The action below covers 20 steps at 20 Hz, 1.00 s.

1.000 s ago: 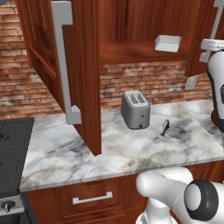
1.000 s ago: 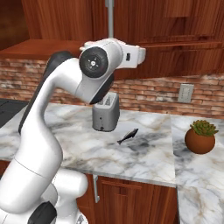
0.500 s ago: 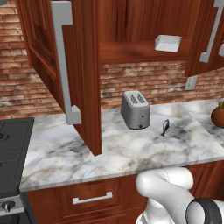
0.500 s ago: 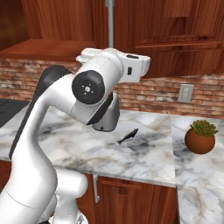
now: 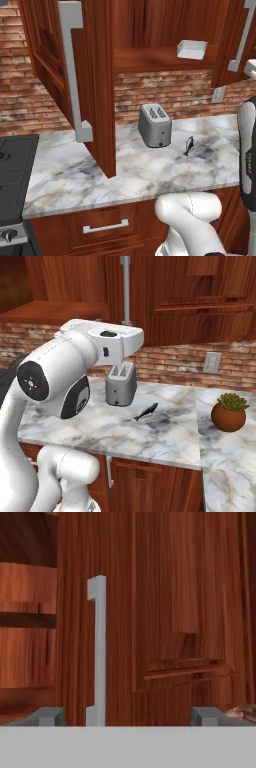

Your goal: Retrieve the tupperware from the cabinet, then place the raw meat into the tupperware to avoid contamination.

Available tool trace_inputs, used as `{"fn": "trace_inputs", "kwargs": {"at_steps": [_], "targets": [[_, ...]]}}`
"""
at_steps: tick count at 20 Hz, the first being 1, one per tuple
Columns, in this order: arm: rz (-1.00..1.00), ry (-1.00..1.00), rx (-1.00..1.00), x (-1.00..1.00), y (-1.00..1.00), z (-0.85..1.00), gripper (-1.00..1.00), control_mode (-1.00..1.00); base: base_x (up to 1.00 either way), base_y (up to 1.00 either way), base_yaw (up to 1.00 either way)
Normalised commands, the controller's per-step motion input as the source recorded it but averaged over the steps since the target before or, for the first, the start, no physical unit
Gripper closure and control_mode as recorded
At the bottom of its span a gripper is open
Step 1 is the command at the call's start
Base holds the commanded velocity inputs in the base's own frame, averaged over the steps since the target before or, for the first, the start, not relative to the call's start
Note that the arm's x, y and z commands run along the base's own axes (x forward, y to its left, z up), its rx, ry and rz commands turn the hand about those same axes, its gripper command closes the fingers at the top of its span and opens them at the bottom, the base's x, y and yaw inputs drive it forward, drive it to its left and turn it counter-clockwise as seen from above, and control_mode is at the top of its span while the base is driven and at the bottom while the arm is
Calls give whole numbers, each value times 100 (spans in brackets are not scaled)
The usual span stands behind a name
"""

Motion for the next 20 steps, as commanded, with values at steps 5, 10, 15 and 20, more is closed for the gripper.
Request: {"fn": "trace_inputs", "kwargs": {"at_steps": [5,10,15,20], "targets": [[-15,0,-13,-23,58,1,-100,-100,0,0,0],[-11,2,-22,-23,53,11,-100,-100,0,0,0],[-15,18,-34,-19,26,9,-100,-100,0,0,0],[-18,14,-36,-8,21,0,-100,-100,0,0,0]]}}
